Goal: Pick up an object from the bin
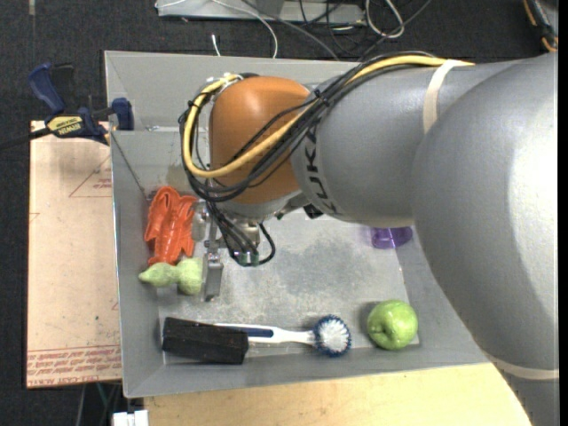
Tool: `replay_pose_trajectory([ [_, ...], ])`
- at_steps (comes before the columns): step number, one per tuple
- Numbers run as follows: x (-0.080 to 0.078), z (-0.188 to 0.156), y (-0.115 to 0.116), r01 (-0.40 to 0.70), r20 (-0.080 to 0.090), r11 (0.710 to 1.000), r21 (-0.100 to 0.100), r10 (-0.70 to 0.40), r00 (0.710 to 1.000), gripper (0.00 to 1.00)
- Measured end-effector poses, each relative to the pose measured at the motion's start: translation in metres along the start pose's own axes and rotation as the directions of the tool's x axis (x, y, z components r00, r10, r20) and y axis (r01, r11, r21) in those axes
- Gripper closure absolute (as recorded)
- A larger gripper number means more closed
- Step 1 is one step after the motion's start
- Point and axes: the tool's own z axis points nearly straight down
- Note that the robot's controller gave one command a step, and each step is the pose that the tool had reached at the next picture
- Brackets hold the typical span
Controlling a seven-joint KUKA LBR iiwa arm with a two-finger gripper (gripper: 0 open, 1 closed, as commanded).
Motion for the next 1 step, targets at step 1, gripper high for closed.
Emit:
replay_pose_trajectory([
  [1,-0.0338,0.0371,0.0149,0.184,0.005,0.983,-0.002,-0.184,0.983,0.0],
])
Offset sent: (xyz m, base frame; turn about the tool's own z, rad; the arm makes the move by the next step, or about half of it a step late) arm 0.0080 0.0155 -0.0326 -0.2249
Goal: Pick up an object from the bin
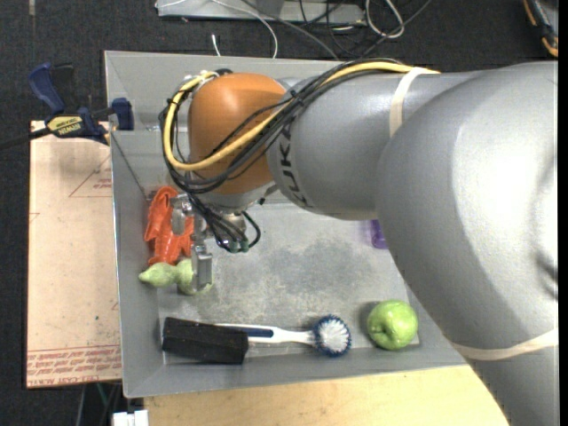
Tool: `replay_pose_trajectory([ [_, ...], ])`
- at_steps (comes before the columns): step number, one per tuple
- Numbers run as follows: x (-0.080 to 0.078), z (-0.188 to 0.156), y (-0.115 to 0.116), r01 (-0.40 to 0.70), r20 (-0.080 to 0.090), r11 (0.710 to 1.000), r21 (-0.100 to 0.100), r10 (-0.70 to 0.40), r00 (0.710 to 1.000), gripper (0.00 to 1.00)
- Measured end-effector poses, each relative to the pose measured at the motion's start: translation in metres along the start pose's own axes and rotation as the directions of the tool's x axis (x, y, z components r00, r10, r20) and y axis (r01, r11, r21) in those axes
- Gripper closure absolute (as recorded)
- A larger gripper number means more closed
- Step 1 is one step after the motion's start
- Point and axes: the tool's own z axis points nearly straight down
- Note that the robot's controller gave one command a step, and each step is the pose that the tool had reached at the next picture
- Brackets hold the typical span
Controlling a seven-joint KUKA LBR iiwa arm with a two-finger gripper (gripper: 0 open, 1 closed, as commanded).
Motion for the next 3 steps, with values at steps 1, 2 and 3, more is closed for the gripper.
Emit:
replay_pose_trajectory([
  [1,0.026,-0.005,0.006,0.038,-0.003,0.999,0.0,-0.038,0.999,0.0],
  [2,-0.006,0.063,0.009,0.195,-0.001,0.981,0.0,-0.195,0.981,0.0],
  [3,0.012,0.042,0.014,0.3,0.008,0.954,-0.001,-0.3,0.954,1.0],
])
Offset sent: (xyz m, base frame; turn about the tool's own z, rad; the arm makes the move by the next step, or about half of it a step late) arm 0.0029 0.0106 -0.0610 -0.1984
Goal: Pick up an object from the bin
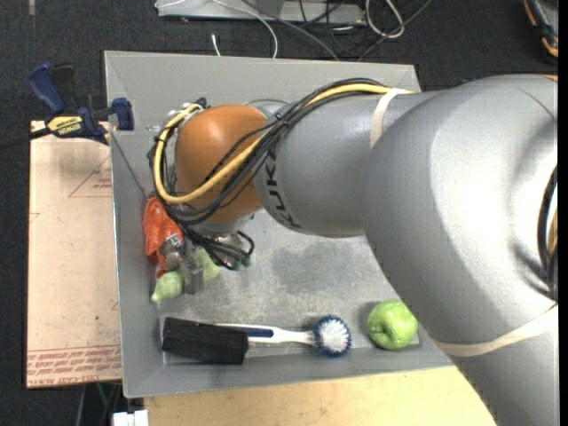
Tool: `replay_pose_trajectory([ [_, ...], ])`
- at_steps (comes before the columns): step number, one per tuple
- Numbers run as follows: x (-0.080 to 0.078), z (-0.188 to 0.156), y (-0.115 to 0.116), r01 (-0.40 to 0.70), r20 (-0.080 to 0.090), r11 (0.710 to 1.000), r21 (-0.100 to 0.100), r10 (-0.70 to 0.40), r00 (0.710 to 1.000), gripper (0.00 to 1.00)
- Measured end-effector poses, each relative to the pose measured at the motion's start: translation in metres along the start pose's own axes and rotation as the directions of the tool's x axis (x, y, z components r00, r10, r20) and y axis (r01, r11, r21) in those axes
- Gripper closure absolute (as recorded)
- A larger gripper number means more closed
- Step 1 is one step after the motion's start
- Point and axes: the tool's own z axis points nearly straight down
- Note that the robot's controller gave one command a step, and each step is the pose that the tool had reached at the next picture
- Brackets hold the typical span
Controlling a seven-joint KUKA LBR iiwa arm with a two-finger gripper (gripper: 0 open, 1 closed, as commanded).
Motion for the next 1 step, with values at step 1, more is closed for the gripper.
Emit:
replay_pose_trajectory([
  [1,0.0,0.0,-0.0002,0.0,0.0,1.0,0.0,0.0,1.0,1.0],
])
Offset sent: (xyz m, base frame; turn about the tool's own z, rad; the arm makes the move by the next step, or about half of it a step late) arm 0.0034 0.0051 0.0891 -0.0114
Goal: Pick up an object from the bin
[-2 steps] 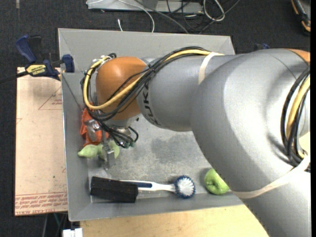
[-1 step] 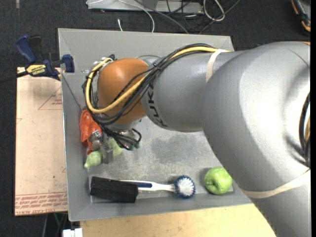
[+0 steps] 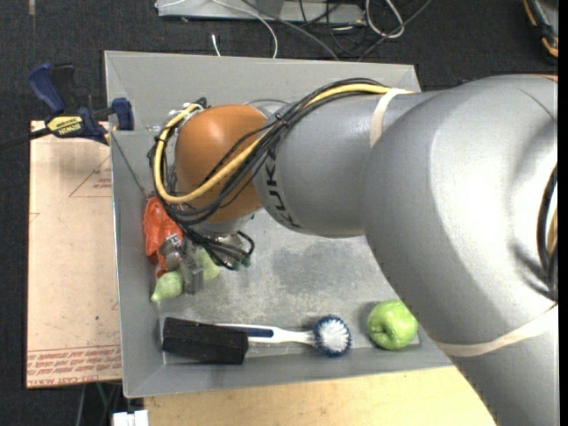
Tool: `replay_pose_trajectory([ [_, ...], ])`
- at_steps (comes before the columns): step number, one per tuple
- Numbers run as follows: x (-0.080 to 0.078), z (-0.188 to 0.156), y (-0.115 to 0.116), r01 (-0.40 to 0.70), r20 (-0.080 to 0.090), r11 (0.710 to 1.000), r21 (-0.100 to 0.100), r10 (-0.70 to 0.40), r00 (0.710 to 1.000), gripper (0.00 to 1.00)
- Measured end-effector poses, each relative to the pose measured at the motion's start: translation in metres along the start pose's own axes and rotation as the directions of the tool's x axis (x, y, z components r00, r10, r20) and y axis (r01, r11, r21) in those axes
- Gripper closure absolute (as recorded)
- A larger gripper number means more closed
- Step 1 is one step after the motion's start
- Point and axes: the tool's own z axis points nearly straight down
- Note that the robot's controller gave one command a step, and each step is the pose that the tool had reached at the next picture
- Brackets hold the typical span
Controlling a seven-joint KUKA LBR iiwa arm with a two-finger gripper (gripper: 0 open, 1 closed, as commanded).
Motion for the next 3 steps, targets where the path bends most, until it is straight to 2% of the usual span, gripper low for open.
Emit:
replay_pose_trajectory([
  [1,-0.01,-0.094,0.004,0.009,0.012,1.0,0.0,-0.009,1.0,1.0],
  [2,0.026,-0.095,-0.001,-0.001,-0.01,1.0,-0.002,0.001,1.0,1.0],
  [3,0.01,-0.114,-0.006,0.001,-0.019,1.0,-0.005,-0.001,1.0,1.0],
])
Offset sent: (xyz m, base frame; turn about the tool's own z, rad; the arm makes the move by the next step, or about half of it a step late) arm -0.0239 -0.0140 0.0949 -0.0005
